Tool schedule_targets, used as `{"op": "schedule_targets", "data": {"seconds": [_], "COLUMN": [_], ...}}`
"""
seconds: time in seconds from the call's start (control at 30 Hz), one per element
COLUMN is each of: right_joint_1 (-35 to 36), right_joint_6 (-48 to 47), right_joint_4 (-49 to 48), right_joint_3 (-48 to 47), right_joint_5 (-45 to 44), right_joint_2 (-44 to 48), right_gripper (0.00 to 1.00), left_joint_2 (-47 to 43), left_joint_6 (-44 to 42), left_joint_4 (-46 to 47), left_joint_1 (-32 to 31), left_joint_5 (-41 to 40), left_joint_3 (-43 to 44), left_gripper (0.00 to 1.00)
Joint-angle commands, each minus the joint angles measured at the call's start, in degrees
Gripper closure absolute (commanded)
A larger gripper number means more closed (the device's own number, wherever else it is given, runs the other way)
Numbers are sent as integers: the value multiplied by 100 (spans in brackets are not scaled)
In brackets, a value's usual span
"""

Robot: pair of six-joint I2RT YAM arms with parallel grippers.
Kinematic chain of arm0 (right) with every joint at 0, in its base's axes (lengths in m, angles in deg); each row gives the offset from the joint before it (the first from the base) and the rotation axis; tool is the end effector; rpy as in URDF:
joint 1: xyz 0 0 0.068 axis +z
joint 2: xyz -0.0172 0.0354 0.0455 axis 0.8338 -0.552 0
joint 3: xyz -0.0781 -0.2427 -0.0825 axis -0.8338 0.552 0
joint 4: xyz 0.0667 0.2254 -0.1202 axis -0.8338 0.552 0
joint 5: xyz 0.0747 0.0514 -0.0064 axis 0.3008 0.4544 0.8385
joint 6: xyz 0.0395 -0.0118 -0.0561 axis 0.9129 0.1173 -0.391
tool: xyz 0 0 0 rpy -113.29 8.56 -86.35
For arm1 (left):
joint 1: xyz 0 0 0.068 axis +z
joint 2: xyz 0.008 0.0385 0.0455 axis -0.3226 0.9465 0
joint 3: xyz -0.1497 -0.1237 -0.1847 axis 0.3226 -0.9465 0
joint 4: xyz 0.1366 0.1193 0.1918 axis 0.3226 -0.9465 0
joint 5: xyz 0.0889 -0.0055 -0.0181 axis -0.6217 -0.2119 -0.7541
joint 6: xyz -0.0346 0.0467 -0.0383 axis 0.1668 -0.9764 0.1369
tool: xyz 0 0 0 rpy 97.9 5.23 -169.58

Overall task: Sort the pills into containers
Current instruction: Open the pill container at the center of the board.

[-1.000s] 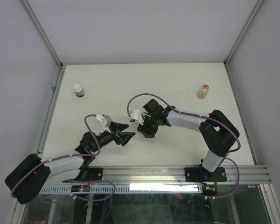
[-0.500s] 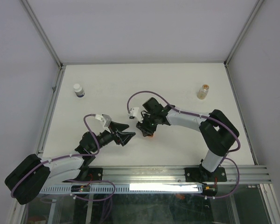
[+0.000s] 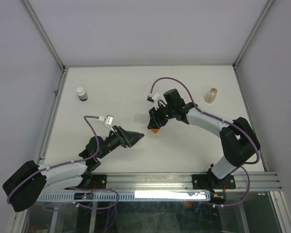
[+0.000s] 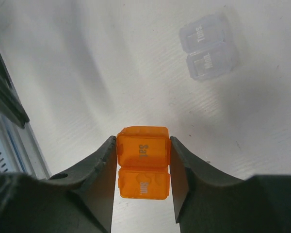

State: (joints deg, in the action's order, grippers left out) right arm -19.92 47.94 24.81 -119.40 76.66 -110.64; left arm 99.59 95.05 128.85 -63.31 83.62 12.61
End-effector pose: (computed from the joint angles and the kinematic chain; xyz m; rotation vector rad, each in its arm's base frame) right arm 0.2626 0.2326 0.1957 -1.1758 2.1478 0.9096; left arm 0.1379 -0.1433 0.1677 -0.0082 1.7330 -1.3544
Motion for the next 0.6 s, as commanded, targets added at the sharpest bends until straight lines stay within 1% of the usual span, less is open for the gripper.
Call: {"op": "schedule_targets", "data": {"seconds": [0.0,0.13,0.23,0.3,0.4,0.57], "right_joint_1": [-144,-274,-355,-379,-392,-403], "right_joint_6": [1002,1377,1567,1661,1737,1804], "right_joint_4": [-779,-990,-1093,-1127,-1136,-1153], "right_joint_3": [167,256,321,336,318,327], "right_joint_5": [207,259,400,524,666,749], "right_joint_2": [377,567,693,713,647,625], "right_gripper": [87,87,88,88,88,88], "left_joint_2": [-240,-133,157,437,835,1434], "left_joint_6": [883,1489,1747,1708,1432,1312], "left_joint_4": [-1384,-1910,-2018,-2006,-1925,-1722], "left_joint_1": [-566,-858,-991,-1036,-1140,-1252], "left_joint_5": [-1335,-1914,-2104,-2095,-2172,-2521], "left_joint_3": [844,1163,1244,1389,1649,1855], "left_gripper": [26,27,34,34,34,33]}}
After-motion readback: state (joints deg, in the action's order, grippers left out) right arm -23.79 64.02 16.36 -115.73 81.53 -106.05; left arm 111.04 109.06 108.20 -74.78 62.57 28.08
